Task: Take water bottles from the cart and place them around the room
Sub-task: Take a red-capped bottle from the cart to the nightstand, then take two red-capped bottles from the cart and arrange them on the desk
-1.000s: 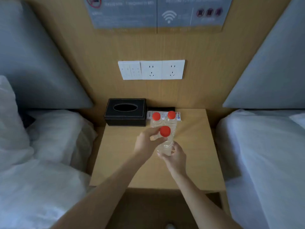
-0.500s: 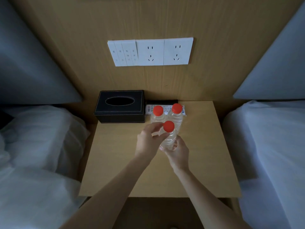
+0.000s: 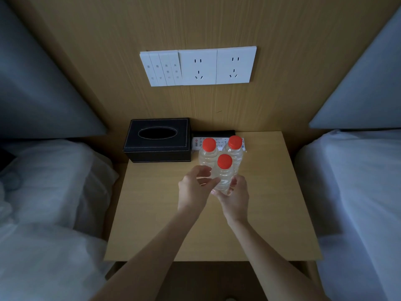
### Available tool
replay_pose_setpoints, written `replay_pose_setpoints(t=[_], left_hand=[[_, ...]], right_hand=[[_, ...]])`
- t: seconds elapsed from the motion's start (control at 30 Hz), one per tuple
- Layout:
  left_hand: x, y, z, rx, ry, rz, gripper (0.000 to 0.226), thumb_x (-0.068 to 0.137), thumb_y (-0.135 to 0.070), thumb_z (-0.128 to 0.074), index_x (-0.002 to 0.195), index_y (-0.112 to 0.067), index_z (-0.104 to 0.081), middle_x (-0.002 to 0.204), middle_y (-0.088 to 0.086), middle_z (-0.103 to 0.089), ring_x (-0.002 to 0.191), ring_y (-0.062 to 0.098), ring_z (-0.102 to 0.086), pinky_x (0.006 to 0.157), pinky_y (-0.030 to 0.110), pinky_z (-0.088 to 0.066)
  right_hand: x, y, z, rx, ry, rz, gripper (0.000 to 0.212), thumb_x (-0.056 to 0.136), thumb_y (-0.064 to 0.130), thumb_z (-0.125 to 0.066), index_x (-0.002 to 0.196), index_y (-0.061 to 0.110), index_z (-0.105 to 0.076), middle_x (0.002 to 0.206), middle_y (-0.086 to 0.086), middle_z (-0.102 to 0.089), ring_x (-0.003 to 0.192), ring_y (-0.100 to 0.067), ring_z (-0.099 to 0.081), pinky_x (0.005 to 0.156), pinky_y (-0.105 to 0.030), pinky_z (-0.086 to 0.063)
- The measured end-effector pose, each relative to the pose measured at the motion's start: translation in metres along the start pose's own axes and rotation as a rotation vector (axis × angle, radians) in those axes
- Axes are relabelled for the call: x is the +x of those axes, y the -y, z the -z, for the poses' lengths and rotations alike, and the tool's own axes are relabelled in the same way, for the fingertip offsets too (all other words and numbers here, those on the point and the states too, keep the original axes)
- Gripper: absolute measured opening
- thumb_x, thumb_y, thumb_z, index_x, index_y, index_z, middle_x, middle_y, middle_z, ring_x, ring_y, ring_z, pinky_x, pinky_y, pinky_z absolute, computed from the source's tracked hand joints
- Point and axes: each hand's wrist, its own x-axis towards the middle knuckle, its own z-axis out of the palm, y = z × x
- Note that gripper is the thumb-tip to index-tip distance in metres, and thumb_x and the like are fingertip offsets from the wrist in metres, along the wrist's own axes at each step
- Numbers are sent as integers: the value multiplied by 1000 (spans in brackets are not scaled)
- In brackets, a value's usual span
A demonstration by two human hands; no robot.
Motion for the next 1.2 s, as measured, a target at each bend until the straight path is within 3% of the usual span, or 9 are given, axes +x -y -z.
replay_pose_setpoints(t=[0.17,0.27,0.37,0.53,0.67,0.8,0.93,1.03,1.2], left_hand=[[-2,0,1,7,-2,6,30,79,-13,-74,107,-11,-63,100,-4,-66,77,-3,-63,61,2,-45],[-7,-2,4,35,17,17,30,82,-13,-70,111,-12,-61,105,-3,-66,83,2,-64,63,0,-44],[-19,-6,12,117,74,23,33,87,-14,-64,119,-14,-58,113,-2,-64,92,6,-61,66,-2,-42],[-49,-37,42,304,121,-9,37,91,-20,-58,127,-16,-53,127,-1,-59,112,14,-56,87,19,-42],[-74,-92,62,369,155,-99,38,92,-24,-56,130,-19,-50,128,-1,-58,116,16,-54,89,25,-42],[-104,-141,72,414,242,-304,33,93,-25,-55,126,-21,-53,122,-1,-60,114,18,-55,87,28,-44],[-164,-172,79,567,382,-558,42,95,-28,-50,136,-24,-43,132,2,-53,114,23,-54,90,35,-46],[-231,-194,79,672,519,-873,44,96,-29,-45,139,-27,-38,137,1,-49,115,22,-53,92,33,-43],[-366,-232,39,766,770,-1310,47,98,-33,-37,144,-26,-30,150,-3,-35,139,19,-26,116,38,-13]], right_hand=[[-2,6,1,-2,9,6,55,60,18,-86,99,9,-47,97,-1,-49,88,-21,-53,81,-34,-49],[-5,13,8,-31,52,18,63,60,12,-85,109,2,-46,105,-2,-45,99,-18,-46,87,-30,-44],[-12,19,24,-56,88,18,72,61,14,-85,121,6,-47,117,-3,-48,110,-13,-43,91,-31,-45],[-33,56,83,-132,85,-56,76,70,22,-80,133,8,-40,133,-9,-47,122,-22,-48,95,-25,-40],[-52,109,141,-294,124,49,72,80,22,-73,139,8,-36,142,-7,-42,132,-20,-40,103,-22,-32],[-91,147,203,-511,131,144,75,85,28,-67,145,10,-26,151,-5,-30,140,-18,-28,111,-24,-25],[-169,169,265,-712,-13,87,75,87,34,-62,148,15,-22,156,-5,-21,144,-20,-19,116,-32,-19],[-246,174,305,-889,-51,35,71,91,38,-56,148,16,-19,158,-5,-13,145,-22,-12,117,-34,-10],[-399,172,384,-957,-228,-132,72,93,50,-46,150,19,-15,159,-3,-6,147,-22,-5,118,-37,-3]])
